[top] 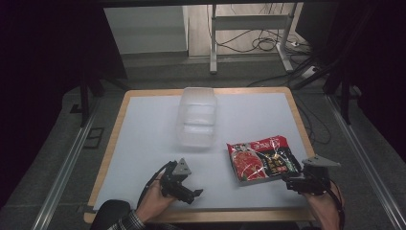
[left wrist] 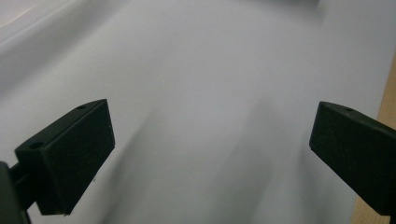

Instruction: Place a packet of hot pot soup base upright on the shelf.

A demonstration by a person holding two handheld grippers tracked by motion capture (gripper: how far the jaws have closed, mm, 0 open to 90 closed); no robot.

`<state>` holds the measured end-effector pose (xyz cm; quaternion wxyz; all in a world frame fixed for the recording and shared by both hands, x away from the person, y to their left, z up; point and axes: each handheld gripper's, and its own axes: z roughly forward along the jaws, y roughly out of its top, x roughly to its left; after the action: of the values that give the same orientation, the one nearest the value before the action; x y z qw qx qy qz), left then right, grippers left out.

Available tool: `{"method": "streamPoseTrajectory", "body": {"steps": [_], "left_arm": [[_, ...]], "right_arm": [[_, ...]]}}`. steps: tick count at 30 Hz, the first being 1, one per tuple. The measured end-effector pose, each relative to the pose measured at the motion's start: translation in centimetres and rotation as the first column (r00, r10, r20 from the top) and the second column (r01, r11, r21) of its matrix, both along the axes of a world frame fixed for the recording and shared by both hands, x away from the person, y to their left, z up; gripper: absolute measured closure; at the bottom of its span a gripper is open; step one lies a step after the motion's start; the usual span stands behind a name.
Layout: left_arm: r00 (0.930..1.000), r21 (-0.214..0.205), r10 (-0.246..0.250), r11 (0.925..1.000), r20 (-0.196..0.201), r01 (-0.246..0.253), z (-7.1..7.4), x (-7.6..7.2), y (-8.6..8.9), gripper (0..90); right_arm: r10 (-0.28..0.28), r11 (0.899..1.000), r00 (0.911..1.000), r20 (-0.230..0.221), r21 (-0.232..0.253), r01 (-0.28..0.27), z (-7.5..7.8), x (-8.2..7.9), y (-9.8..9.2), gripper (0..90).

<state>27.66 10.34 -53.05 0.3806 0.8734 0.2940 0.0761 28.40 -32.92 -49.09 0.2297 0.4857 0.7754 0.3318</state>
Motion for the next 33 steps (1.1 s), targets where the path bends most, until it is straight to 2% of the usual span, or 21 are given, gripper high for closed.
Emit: {"method": "streamPoseTrajectory", "body": {"steps": [1,6,9,11,15,19,23,29,33], "left_arm": [[1.0000,-0.013,0.000,0.9999,-0.007,0.000,0.0,0.1,0.1,0.0],[0.9999,-0.026,0.001,0.9997,-0.015,-0.002,0.1,0.6,0.1,2.0],[0.9999,-0.013,-0.011,0.9999,-0.009,0.011,0.2,0.6,-0.2,4.1],[0.9998,0.004,-0.021,0.9998,0.001,0.021,0.2,0.6,-0.5,6.7],[0.9996,0.010,-0.028,0.9996,0.000,0.028,0.1,0.8,-0.8,8.6],[0.9995,-0.009,-0.029,0.9995,0.009,0.029,0.3,1.0,-1.0,11.7],[0.9993,-0.054,-0.034,0.9979,0.015,0.035,0.6,1.3,-1.1,12.6],[0.9980,-0.073,-0.050,0.9959,0.039,0.053,0.9,1.5,-1.5,14.7],[0.9946,-0.073,-0.091,0.9929,0.050,0.094,1.1,1.8,-2.0,18.5]], "right_arm": [[0.008,0.999,0.9999,0.013,0.033,-0.009,0.0,0.2,-0.1,4.7],[0.007,0.999,0.9997,0.024,0.040,-0.008,0.0,0.1,-0.5,4.9],[0.007,0.999,0.9995,0.030,0.053,-0.008,0.0,0.1,-0.7,5.3],[0.018,0.999,0.9993,0.033,0.049,-0.020,-0.1,0.1,-0.6,5.4],[0.025,0.999,0.9991,0.033,0.045,-0.027,-0.1,0.2,-0.5,5.4],[0.030,0.998,0.9987,0.042,0.052,-0.032,0.0,0.1,-0.5,5.5],[0.031,0.998,0.9985,0.044,0.061,-0.034,0.0,0.2,-0.6,5.7],[0.028,0.997,0.9986,0.046,0.065,-0.031,0.0,0.2,-0.6,5.7],[0.026,0.998,0.9988,0.042,0.064,-0.029,-0.1,0.3,-0.6,5.7]]}}
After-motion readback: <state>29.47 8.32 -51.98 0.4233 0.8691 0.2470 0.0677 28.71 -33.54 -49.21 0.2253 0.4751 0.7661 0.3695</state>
